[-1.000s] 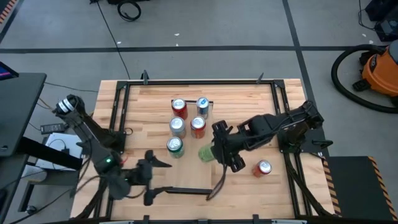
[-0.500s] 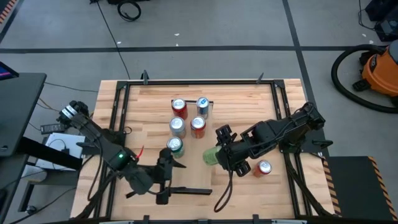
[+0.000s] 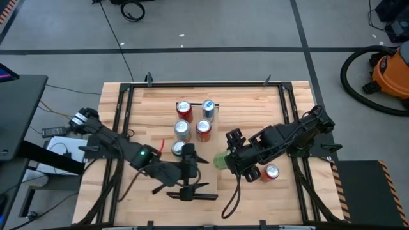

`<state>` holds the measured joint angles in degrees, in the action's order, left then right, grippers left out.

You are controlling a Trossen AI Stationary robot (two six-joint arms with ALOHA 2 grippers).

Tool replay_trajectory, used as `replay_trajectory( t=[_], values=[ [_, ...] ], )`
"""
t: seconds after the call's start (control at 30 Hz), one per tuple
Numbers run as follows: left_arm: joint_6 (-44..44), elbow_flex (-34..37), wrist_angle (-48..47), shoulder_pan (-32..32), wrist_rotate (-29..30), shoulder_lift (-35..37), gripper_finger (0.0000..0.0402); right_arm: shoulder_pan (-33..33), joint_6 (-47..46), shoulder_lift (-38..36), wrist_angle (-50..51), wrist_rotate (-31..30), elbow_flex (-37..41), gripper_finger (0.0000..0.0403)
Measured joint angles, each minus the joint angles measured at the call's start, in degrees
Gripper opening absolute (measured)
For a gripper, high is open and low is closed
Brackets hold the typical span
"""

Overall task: Place canned beverage on shelf
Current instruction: Put the light green soda can on the shelf

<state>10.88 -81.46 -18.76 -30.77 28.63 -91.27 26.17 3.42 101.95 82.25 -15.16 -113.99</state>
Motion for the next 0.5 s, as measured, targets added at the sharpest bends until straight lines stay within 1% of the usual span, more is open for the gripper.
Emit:
replay_trajectory(
  t=[0.17, 0.33, 0.5],
  values=[
    [-0.07, -3.17, 0.13, 2.32, 0.0, -2.96, 0.0352, 0.88, 0.17, 0.0, -0.58, 0.0, 0.0, 0.0323],
    [-0.05, -3.64, 0.5, 4.89, -0.55, -4.71, 0.0352, 3.92, -0.5, 0.0, -1.99, -0.22, 0.0, 0.0323],
    [0.16, -3.64, 4.15, 6.27, -8.09, -7.52, 0.0352, 6.45, -1.96, 0.0, -2.21, -1.45, 0.0, 0.0323]
  ],
)
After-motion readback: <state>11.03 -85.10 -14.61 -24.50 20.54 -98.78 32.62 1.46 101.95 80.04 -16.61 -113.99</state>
